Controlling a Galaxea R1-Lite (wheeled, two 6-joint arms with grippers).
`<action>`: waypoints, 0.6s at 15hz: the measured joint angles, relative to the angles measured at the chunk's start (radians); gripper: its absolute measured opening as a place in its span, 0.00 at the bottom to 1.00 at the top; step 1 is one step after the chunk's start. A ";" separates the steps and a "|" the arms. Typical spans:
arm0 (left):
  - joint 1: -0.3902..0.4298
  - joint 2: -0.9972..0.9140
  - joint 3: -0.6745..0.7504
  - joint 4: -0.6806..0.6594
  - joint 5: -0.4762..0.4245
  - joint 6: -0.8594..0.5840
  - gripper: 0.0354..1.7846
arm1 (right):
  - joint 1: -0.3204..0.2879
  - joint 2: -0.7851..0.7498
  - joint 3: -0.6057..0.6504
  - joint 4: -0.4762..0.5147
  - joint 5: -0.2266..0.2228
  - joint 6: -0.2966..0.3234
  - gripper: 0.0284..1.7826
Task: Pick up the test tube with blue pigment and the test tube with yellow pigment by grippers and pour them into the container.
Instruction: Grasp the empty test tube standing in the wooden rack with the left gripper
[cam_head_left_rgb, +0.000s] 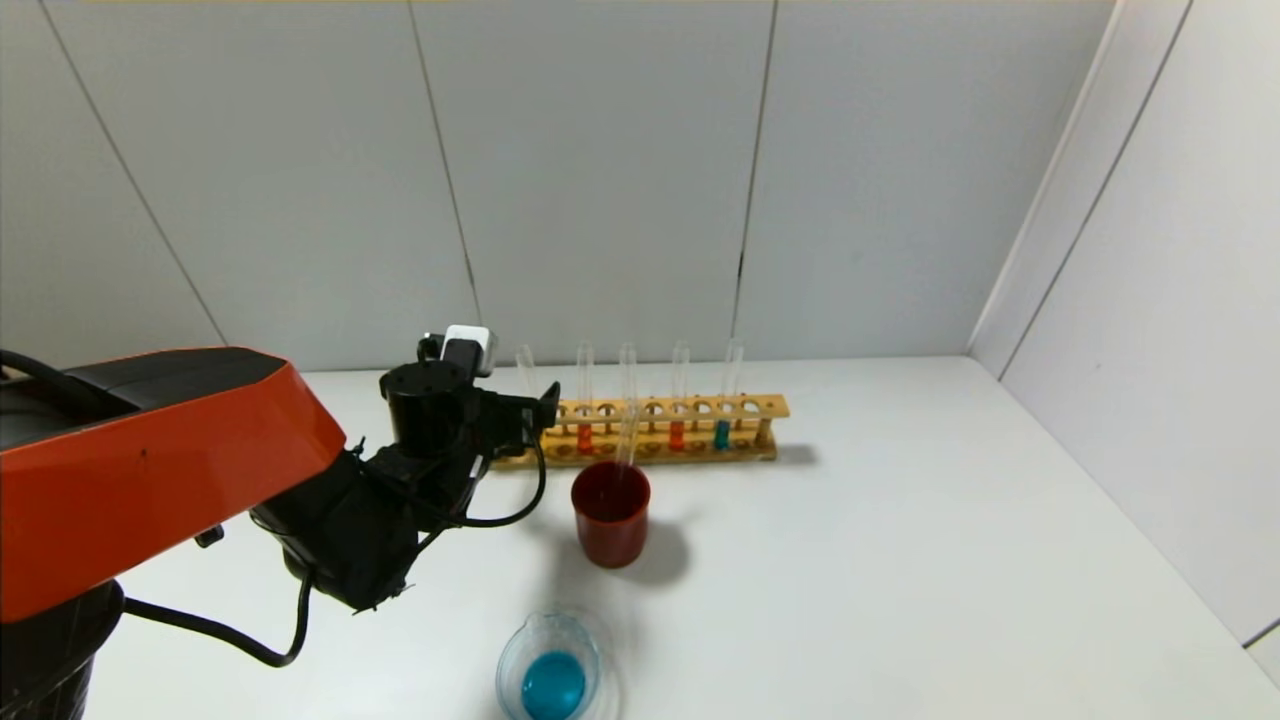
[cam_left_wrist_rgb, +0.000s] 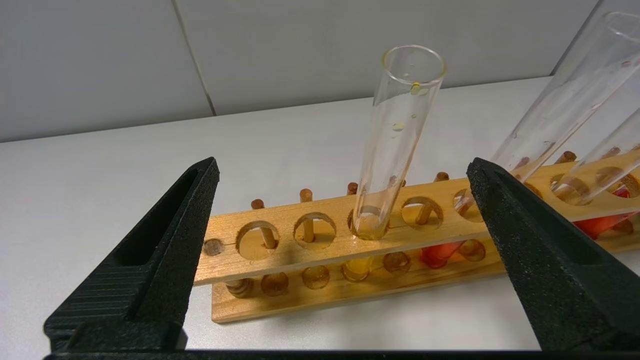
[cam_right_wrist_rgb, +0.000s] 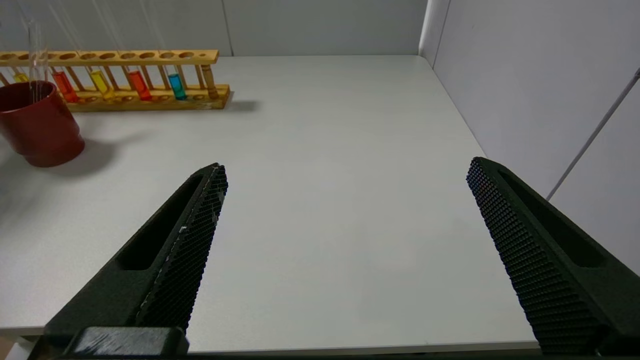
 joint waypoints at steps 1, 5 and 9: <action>0.003 0.007 -0.011 0.005 0.000 0.000 0.98 | 0.000 0.000 0.000 0.000 0.000 0.000 0.98; 0.007 0.036 -0.060 0.026 0.000 0.000 0.98 | 0.000 0.000 0.000 0.000 0.000 0.000 0.98; 0.011 0.052 -0.100 0.061 0.001 -0.001 0.98 | 0.000 0.000 0.000 0.000 0.000 0.000 0.98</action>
